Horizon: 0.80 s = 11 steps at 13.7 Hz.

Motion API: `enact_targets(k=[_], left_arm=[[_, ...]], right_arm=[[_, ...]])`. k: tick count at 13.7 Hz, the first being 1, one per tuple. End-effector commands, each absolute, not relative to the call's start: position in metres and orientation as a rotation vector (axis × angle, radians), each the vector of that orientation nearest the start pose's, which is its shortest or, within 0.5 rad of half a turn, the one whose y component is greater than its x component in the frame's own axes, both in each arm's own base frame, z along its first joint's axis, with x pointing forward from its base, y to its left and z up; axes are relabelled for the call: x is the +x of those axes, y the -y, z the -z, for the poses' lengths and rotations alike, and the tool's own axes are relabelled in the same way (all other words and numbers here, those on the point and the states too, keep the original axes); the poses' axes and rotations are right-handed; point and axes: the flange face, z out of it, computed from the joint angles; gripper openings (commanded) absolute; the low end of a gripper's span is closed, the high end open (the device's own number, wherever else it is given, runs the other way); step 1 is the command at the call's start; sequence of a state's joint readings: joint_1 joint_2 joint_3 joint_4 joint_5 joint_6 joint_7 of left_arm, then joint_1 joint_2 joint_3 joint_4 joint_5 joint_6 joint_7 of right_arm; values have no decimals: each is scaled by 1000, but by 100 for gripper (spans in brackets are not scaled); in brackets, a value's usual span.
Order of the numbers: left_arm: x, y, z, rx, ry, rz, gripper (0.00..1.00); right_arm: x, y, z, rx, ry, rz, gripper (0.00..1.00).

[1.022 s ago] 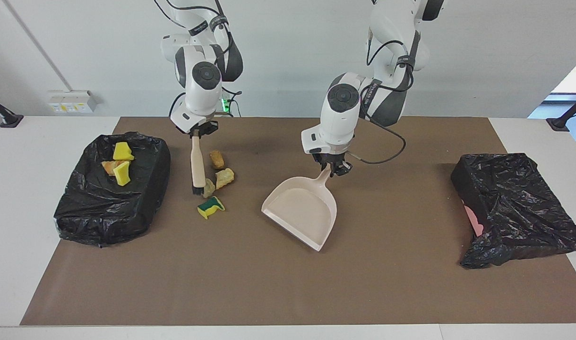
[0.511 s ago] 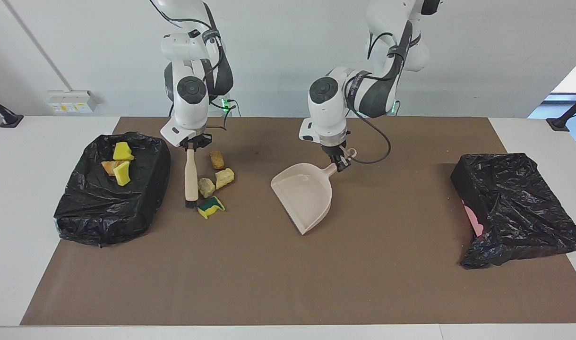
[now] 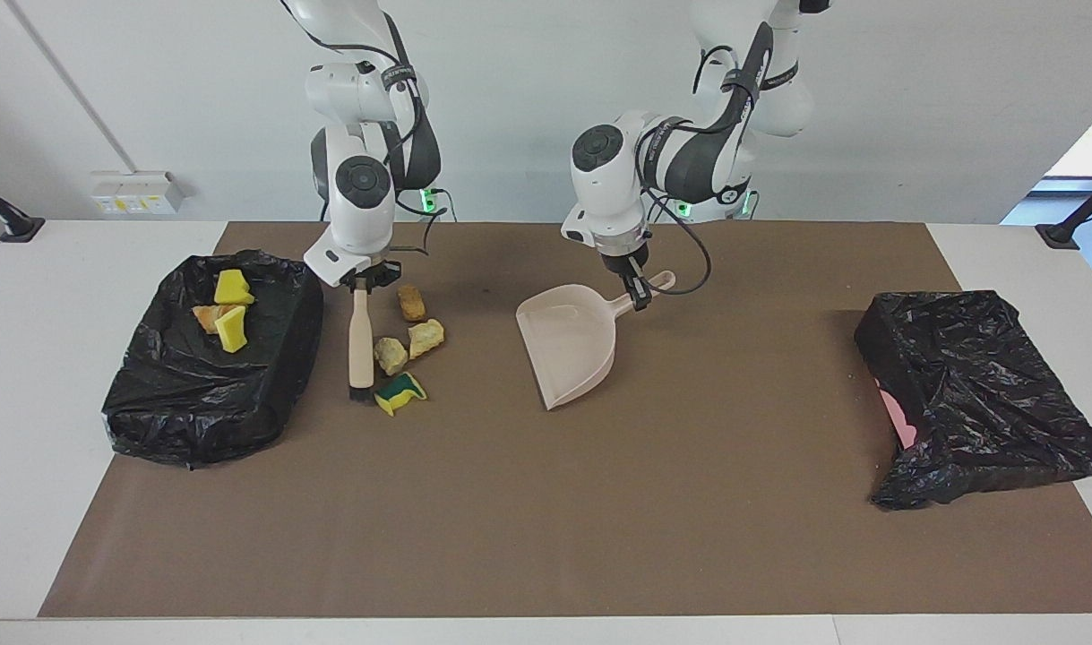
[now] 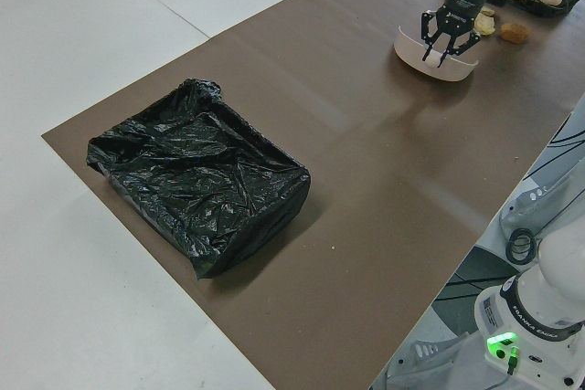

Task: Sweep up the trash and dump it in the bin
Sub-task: 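Sweep the crusts and sponge into the dustpan with the right gripper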

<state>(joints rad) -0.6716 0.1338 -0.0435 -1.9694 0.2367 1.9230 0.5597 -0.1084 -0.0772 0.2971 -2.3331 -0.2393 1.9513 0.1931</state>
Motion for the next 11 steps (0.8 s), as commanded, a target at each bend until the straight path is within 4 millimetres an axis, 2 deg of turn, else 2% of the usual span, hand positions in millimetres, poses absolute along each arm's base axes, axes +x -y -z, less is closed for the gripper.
enact_targets(k=[1, 3, 4, 5, 7, 11], left_arm=[[437, 352, -387, -2238, -1863, -201, 0], [434, 351, -381, -2283, -1862, -204, 0], [433, 351, -376, -2281, -1863, -213, 0], [431, 353, -372, -2276, -1871, -211, 0], [430, 352, -365, -2276, -1876, -206, 0], [425, 355, -348, -2267, -1885, -237, 0]], right_arm=[[461, -76, -340, -3383, 276, -426, 0], [458, -96, -331, -3290, 247, -429, 0], [454, -122, -333, -3265, 289, -413, 0], [451, -137, -334, -3238, 294, -412, 0], [447, -154, -336, -3134, 209, -414, 0], [434, -208, -340, -2965, 161, -388, 0]])
